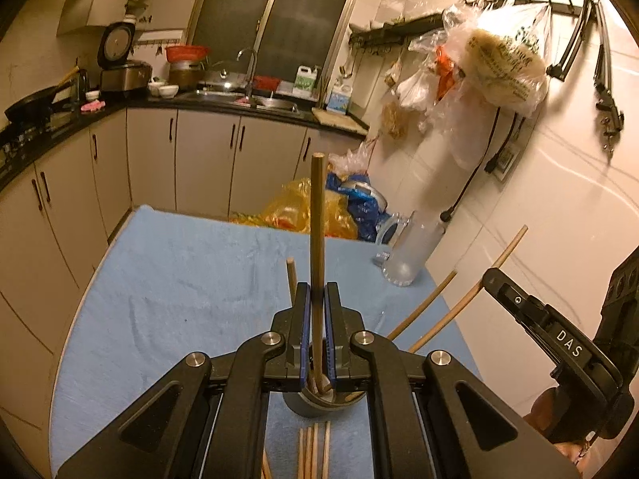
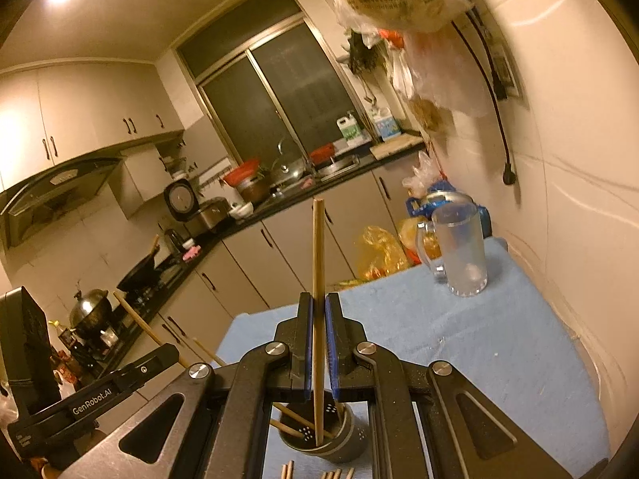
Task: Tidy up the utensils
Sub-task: 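Open the left tool over the cup while the right tool releases its chopstick into it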
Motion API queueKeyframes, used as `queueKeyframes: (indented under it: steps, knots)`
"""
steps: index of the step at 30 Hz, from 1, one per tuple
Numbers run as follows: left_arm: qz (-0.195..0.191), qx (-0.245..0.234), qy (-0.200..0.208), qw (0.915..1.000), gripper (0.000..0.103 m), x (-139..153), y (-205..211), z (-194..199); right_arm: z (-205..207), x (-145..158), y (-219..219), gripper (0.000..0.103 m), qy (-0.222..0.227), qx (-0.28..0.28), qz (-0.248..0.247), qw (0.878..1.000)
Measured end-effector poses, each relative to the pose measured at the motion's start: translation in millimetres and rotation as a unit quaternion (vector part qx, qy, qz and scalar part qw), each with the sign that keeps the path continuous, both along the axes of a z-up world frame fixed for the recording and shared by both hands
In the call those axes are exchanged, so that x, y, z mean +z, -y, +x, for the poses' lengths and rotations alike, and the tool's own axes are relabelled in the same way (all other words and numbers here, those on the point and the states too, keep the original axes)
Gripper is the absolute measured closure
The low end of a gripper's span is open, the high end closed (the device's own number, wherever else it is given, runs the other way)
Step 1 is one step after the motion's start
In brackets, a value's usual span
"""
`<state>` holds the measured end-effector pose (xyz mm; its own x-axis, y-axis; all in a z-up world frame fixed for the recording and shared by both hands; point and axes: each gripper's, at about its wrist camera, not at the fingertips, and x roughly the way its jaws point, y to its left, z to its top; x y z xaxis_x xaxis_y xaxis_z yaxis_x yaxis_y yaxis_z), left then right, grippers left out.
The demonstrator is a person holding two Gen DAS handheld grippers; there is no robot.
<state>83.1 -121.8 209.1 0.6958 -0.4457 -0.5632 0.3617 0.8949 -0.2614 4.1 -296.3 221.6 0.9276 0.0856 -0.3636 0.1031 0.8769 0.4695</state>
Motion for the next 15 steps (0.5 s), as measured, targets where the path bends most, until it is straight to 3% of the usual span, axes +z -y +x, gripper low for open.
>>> queueKeyframes:
  steps: [7,15]
  knots:
    - [0.007,-0.002,-0.024,0.9997,0.097,-29,3,8,13,-24,-4,0.097,-0.028,0.009,0.004,1.000]
    - [0.011,0.002,-0.027,0.9996,0.097,-34,2,10,17,-36,-6,0.095,-0.040,0.013,0.008,0.999]
